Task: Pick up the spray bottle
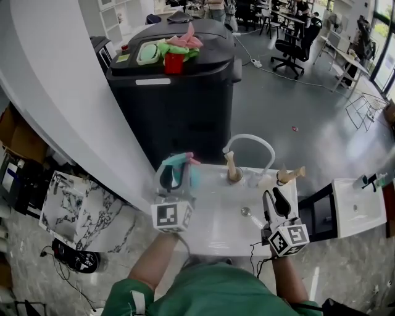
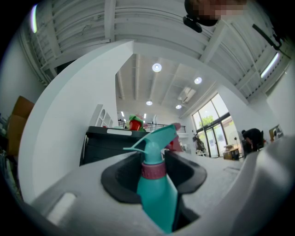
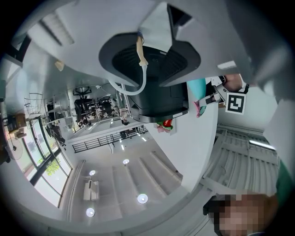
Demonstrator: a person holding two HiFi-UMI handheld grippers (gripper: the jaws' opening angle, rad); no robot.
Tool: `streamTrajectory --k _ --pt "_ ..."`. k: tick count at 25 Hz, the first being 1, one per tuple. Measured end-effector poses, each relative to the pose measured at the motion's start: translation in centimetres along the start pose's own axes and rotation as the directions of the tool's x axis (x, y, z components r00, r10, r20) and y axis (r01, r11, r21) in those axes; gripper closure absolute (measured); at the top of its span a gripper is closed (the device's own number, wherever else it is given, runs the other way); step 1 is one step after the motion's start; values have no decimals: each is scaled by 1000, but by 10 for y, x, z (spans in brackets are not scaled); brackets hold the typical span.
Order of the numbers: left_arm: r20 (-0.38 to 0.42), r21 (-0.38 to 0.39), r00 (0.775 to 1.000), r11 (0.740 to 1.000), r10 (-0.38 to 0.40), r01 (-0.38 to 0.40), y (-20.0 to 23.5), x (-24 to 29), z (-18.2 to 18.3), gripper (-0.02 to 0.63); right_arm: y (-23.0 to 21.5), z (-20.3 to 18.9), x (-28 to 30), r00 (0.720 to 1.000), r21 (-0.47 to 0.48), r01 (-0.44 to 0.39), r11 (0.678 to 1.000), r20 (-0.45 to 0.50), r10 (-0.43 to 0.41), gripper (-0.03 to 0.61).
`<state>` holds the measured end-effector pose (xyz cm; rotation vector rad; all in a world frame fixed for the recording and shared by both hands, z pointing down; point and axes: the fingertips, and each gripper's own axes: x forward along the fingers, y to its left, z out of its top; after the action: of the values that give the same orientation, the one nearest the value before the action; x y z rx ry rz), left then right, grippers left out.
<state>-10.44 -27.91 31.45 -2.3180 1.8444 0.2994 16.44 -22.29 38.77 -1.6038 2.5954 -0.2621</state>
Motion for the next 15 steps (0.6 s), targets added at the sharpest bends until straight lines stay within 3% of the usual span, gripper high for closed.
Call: streamTrajectory --k 15 --pt "5 2 1000 1000 -2 2 -1 1 0 462 -5 1 0 1000 3 8 1000 0 -8 454"
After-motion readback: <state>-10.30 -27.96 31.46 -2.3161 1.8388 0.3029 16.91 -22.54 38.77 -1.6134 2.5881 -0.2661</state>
